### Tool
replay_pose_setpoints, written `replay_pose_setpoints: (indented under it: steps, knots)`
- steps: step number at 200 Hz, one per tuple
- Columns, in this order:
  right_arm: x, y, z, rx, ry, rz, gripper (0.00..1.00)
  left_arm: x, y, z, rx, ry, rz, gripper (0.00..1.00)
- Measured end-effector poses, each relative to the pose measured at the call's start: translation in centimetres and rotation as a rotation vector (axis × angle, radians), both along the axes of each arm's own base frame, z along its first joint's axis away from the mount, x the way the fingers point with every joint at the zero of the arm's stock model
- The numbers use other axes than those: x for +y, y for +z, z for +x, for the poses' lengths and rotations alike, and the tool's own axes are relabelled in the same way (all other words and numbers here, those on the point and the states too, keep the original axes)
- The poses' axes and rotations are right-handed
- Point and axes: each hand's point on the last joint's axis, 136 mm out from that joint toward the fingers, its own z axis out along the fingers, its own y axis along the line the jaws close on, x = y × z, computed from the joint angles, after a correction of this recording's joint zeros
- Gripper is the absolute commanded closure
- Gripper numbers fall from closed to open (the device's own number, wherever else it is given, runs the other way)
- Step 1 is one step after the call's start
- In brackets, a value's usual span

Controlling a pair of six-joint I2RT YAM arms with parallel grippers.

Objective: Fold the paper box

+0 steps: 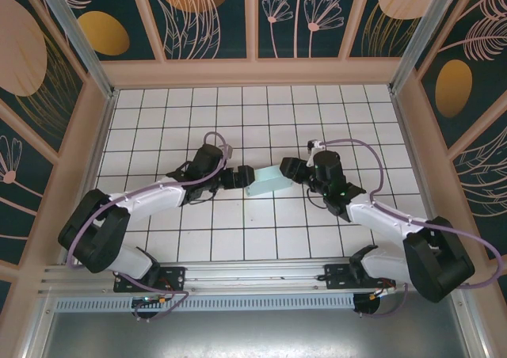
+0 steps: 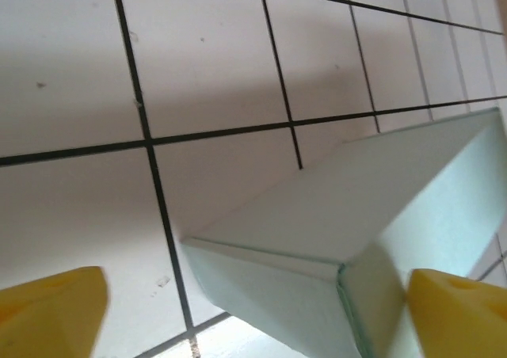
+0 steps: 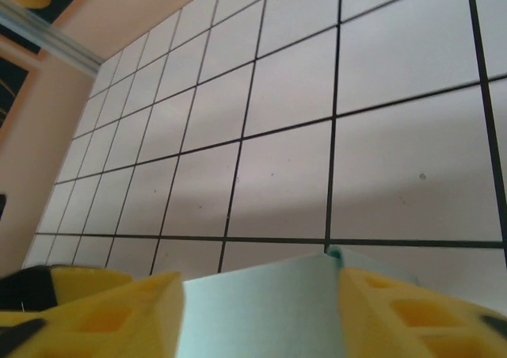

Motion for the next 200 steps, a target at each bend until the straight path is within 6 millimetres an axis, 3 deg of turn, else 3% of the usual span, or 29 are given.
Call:
replay_pose_setpoints:
  steps: [49,76,96,116,148,170,187,200]
  knots:
    - [-2.1,2.6,0.4,-0.074,-0.045,0.028,0.37,-0.9,5.1,3.3,-0.223,-0.074,0.081,0.01]
    - [-3.6,2.6,0.2,-0.082,-0.084,0.029,0.36,-2.9,8.9,4.2,-0.393,-0.215,0.092,0.04]
    - [-5.2,2.9,0.3,-0.093,-0.130,0.028,0.36,-4.9,10.2,4.1,-0.509,-0.346,0.127,0.06]
    - [-6.7,3.3,0.4,-0.108,-0.172,0.031,0.36,-7.0,9.5,3.4,-0.582,-0.488,0.191,0.07]
    - [-8.2,2.5,0.3,-0.094,-0.213,0.024,0.36,-9.8,6.0,1.5,-0.600,-0.690,0.287,0.05]
    - [-8.6,1.8,0.2,-0.076,-0.222,0.016,0.36,-11.1,3.5,0.4,-0.576,-0.781,0.329,0.06]
    - [-8.8,1.5,0.2,-0.068,-0.226,0.013,0.36,-11.4,1.7,0.1,-0.548,-0.821,0.355,0.16]
    - [-8.8,1.3,0.3,-0.061,-0.225,0.011,0.36,-11.3,0.6,0.1,-0.524,-0.841,0.378,0.17]
